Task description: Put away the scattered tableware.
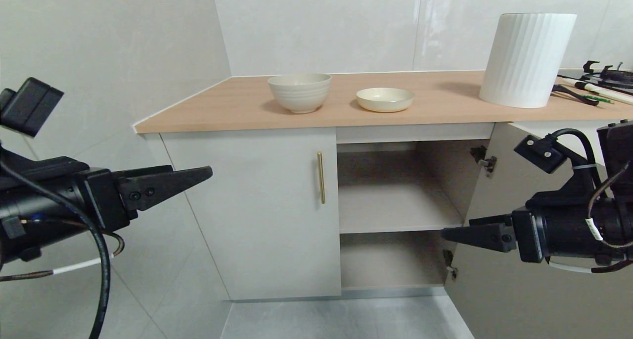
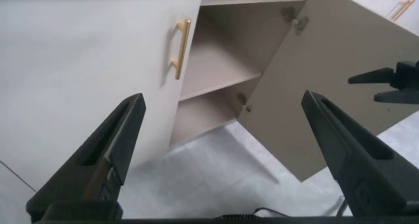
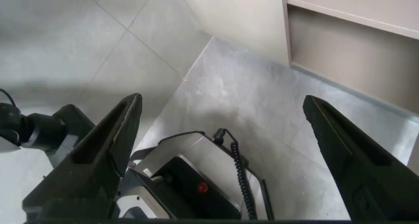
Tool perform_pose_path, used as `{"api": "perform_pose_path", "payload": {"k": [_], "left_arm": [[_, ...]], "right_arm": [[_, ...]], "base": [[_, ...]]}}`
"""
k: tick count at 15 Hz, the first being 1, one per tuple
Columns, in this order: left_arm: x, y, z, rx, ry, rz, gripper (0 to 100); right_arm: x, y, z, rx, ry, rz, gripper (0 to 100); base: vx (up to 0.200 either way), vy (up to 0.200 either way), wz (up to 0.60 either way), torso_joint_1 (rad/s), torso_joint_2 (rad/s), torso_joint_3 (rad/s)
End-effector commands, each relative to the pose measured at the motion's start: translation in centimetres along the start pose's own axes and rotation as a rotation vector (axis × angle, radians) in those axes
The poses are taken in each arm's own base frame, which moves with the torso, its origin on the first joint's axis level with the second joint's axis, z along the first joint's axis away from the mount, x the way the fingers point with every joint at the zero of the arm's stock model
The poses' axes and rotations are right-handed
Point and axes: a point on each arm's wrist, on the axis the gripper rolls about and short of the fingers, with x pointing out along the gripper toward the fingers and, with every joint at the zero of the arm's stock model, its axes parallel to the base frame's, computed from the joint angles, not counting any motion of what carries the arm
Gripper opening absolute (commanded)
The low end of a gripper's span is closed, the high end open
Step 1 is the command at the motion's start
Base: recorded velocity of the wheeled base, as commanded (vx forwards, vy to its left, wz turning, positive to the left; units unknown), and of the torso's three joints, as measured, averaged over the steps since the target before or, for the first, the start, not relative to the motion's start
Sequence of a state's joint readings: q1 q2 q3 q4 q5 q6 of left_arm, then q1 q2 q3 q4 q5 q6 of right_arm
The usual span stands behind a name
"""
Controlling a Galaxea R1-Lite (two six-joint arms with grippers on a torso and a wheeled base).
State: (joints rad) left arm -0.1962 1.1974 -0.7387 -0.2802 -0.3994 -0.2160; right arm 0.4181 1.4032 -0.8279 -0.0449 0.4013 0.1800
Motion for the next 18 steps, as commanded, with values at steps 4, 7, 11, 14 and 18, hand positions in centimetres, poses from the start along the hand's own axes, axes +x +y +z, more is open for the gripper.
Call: {"api": "perform_pose_path", "payload": {"k": [4,7,11,14,18], "left_arm": [[-0.8,-0.4,0.2,0.014,-0.022,-0.006,100],[-0.8,-0.4,0.3,0.021,-0.024,-0.006,100],[-0.8,-0.4,0.2,0.02,-0.021,-0.006,100],[-0.8,-0.4,0.2,0.025,-0.022,-0.006,100],[-0.9,-0.5,0.2,0.027,-0.027,-0.007,100]], "right_arm": [[-0.1,0.1,-0.1,-0.003,-0.003,0.003,100],[-0.1,0.0,-0.3,-0.013,0.006,0.003,100],[0.0,0.0,-0.5,-0.013,0.013,0.005,100],[0.1,-0.2,-1.0,-0.019,0.018,0.009,100],[0.1,-0.2,-1.4,-0.052,-0.007,0.013,100]], "base": [[0.05,0.0,0.0,0.001,0.0,0.001],[0.2,0.0,0.0,0.004,0.0,0.002],[0.2,0.0,0.0,0.002,0.0,0.001],[0.133,0.0,0.0,0.002,0.0,0.002],[0.0,0.0,0.0,0.0,0.0,0.0]]}}
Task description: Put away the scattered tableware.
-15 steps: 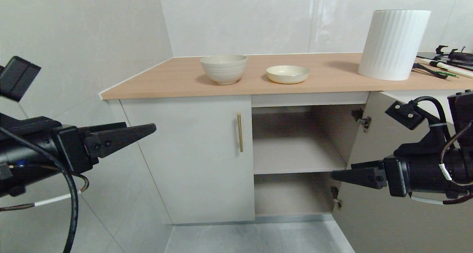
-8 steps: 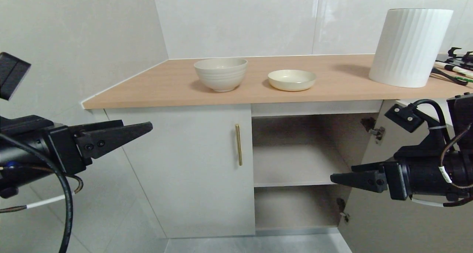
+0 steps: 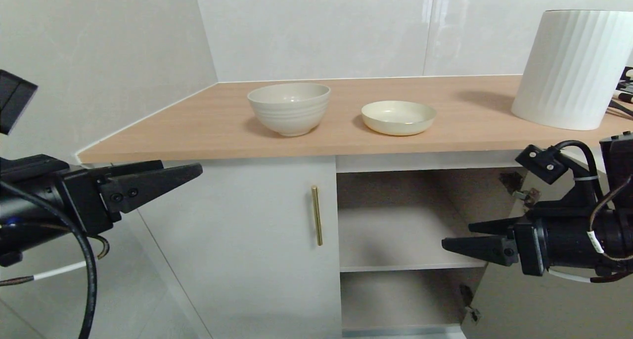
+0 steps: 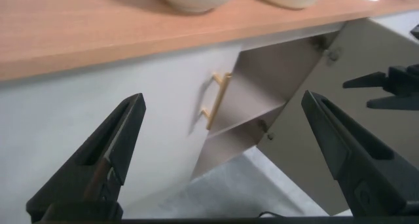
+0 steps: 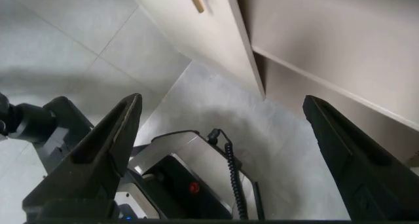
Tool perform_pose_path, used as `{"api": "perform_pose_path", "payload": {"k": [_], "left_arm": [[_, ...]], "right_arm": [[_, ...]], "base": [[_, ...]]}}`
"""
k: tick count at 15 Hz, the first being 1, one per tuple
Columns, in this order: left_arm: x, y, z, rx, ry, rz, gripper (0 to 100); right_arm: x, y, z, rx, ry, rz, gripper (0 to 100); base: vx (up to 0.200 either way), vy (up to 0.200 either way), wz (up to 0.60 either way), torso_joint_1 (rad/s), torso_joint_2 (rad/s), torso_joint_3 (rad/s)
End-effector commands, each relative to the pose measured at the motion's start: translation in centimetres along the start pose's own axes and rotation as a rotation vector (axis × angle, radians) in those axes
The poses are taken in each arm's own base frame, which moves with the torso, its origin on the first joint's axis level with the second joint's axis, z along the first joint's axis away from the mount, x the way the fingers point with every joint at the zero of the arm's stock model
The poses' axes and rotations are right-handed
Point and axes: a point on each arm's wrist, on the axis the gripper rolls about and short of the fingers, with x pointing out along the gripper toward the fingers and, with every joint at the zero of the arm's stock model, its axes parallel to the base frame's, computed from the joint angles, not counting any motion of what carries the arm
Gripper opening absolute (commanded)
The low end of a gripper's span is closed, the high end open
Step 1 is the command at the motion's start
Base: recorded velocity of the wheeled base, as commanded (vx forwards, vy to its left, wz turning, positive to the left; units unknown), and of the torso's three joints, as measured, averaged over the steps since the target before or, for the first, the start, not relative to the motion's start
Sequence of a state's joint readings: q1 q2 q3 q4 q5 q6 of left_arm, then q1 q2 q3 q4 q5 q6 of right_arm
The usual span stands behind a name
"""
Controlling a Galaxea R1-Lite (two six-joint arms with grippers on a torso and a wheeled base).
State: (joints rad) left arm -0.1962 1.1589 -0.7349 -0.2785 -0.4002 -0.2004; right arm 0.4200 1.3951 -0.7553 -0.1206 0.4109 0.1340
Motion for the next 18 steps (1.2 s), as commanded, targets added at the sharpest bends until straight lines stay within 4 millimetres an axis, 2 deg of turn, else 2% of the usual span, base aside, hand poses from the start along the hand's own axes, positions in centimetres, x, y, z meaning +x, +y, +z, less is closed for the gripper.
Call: {"api": "perform_pose_path", "payload": {"k": [1,3,6,18], "left_arm": [[0.1,0.05,-0.04,-0.002,0.003,0.0,100],[0.1,0.05,-0.05,-0.002,0.004,0.001,100],[0.14,0.07,-0.07,-0.003,0.006,0.001,100],[0.73,0.37,-0.33,-0.012,0.027,0.002,100]], "right_arm": [[-0.41,0.16,-0.17,-0.008,-0.017,0.003,100],[-0.49,0.21,-0.14,-0.017,-0.036,0.007,100],[-0.52,0.22,-0.17,-0.017,-0.036,0.007,100],[-0.14,0.02,-0.37,-0.011,-0.023,0.005,100]], "base": [[0.0,0.0,0.0,0.0,0.0,0.0],[0.0,0.0,0.0,0.0,0.0,0.0],[0.0,0.0,0.0,0.022,-0.2,-0.258],[0.0,0.0,0.0,0.126,-0.47,-0.329]]}}
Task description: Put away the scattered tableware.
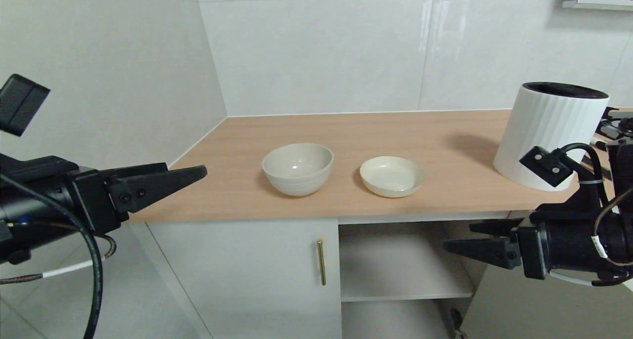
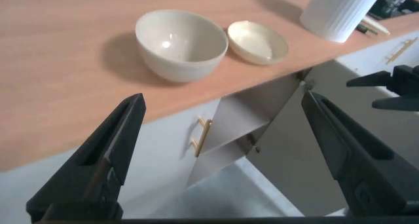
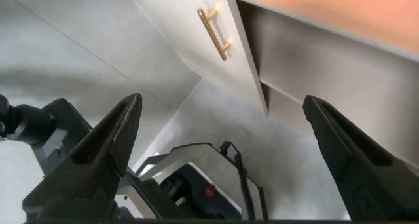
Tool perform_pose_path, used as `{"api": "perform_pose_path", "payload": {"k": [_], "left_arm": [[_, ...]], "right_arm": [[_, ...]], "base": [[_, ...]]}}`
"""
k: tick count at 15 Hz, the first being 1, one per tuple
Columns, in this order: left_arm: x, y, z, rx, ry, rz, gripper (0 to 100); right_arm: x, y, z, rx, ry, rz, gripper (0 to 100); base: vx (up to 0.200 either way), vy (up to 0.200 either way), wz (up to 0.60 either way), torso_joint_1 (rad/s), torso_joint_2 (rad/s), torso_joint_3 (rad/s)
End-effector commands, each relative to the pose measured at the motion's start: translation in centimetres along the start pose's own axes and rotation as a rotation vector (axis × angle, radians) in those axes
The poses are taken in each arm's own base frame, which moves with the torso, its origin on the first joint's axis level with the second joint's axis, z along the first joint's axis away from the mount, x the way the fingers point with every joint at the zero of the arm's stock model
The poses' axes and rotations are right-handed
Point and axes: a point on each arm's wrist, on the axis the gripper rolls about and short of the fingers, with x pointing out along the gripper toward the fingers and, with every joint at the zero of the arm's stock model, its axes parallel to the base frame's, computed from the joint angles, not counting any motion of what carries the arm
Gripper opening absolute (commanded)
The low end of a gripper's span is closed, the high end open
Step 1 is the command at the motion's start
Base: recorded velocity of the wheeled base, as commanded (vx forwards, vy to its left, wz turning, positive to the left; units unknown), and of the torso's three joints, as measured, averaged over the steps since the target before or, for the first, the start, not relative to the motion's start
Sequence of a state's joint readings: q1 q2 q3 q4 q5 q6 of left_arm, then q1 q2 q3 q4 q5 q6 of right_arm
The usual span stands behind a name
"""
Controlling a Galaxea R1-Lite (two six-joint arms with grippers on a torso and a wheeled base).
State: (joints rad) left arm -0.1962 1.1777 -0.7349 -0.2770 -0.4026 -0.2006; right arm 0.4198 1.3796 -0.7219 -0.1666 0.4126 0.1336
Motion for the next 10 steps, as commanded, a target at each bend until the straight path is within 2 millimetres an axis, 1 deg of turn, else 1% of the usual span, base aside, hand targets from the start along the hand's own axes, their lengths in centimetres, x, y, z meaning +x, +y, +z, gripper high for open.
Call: {"api": "perform_pose_path", "payload": {"k": [1,5,7,9,10], "left_arm": [[0.3,0.2,-0.1,-0.005,0.011,0.003,100],[0.8,0.3,-0.2,-0.009,0.023,-0.007,100],[1.5,0.6,-0.1,-0.015,0.037,-0.015,100],[2.7,1.1,0.1,-0.024,0.059,-0.014,100],[2.8,1.1,0.1,-0.025,0.06,-0.014,100]], "right_arm": [[0.1,-0.1,0.0,0.001,0.004,0.0,100],[0.5,-0.2,0.1,-0.003,-0.009,-0.001,100],[1.0,-0.5,0.2,-0.001,-0.009,-0.005,100],[1.8,-1.5,0.6,-0.004,-0.044,-0.021,100],[1.8,-1.5,0.7,-0.005,-0.048,-0.022,100]], "base": [[0.0,0.0,0.0,0.183,-0.49,-0.305],[0.0,0.0,0.0,0.2,-0.5,-0.309],[0.0,0.0,0.0,0.21,-0.51,-0.303],[0.0,0.0,0.0,0.21,-0.51,-0.3],[0.0,0.0,0.0,0.115,-0.27,-0.159]]}}
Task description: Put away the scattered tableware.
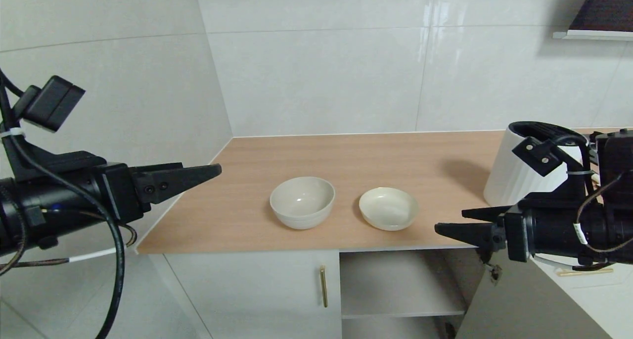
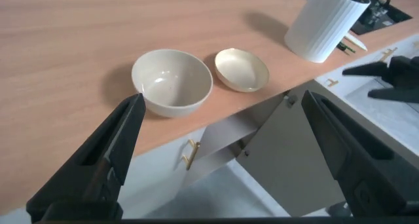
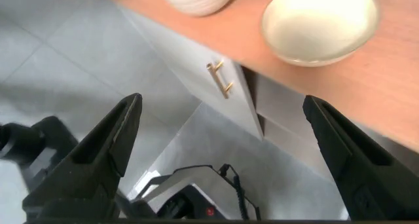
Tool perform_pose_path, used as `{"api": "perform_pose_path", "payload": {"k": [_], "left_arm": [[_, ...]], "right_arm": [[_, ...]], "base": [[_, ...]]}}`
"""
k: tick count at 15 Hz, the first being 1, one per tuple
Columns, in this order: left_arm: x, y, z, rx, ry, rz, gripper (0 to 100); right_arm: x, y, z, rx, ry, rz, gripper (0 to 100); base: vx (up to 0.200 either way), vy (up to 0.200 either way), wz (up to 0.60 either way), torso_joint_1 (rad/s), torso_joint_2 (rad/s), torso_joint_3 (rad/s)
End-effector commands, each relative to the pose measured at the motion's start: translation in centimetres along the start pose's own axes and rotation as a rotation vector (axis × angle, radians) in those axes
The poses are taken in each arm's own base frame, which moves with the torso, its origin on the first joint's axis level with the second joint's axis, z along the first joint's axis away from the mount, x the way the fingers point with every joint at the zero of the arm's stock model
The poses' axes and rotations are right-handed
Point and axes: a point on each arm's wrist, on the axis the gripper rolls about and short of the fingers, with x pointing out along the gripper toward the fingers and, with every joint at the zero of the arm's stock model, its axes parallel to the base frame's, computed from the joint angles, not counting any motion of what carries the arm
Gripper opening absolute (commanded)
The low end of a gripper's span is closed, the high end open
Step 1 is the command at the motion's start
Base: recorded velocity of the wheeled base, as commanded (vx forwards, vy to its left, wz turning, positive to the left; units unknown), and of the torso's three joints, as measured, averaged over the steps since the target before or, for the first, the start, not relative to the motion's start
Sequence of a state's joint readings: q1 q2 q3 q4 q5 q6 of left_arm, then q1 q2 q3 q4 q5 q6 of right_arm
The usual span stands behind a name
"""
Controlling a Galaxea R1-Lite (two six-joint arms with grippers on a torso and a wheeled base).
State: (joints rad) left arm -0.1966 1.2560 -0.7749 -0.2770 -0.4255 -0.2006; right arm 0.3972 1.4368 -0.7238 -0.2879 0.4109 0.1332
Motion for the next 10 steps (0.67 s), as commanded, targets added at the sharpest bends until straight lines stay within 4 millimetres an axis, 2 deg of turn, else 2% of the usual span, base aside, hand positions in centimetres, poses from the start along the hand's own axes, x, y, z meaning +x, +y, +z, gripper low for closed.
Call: {"api": "perform_pose_path", "payload": {"k": [1,2,5,7,8,10], "left_arm": [[2.0,0.7,0.4,-0.017,0.034,0.002,100],[2.6,0.9,0.3,-0.031,0.061,0.008,100],[4.8,1.5,2.3,-0.065,0.086,0.04,100],[7.9,2.2,4.2,-0.205,0.165,0.148,100],[8.8,2.3,4.7,-0.258,0.201,0.168,100],[12.5,3.1,4.4,-0.364,0.342,0.263,100]], "right_arm": [[1.6,-1.0,0.4,-0.013,-0.04,-0.01,100],[2.3,-1.2,0.9,-0.021,-0.063,-0.012,100],[3.3,-1.6,2.6,0.035,-0.056,-0.083,100],[3.3,-1.6,4.8,0.148,0.026,-0.209,100],[3.5,-1.6,5.2,0.18,0.046,-0.232,100],[4.7,-2.3,5.6,0.274,0.056,-0.298,100]], "base": [[0.0,0.0,0.0,0.076,-0.16,-0.1],[0.0,0.0,0.0,0.046,-0.09,-0.051],[0.0,0.0,0.0,0.011,-0.02,-0.007],[0.0,0.0,0.0,0.0,0.0,0.0],[0.0,0.0,0.0,0.0,0.0,0.0],[0.0,0.0,0.0,0.0,0.0,0.0]]}}
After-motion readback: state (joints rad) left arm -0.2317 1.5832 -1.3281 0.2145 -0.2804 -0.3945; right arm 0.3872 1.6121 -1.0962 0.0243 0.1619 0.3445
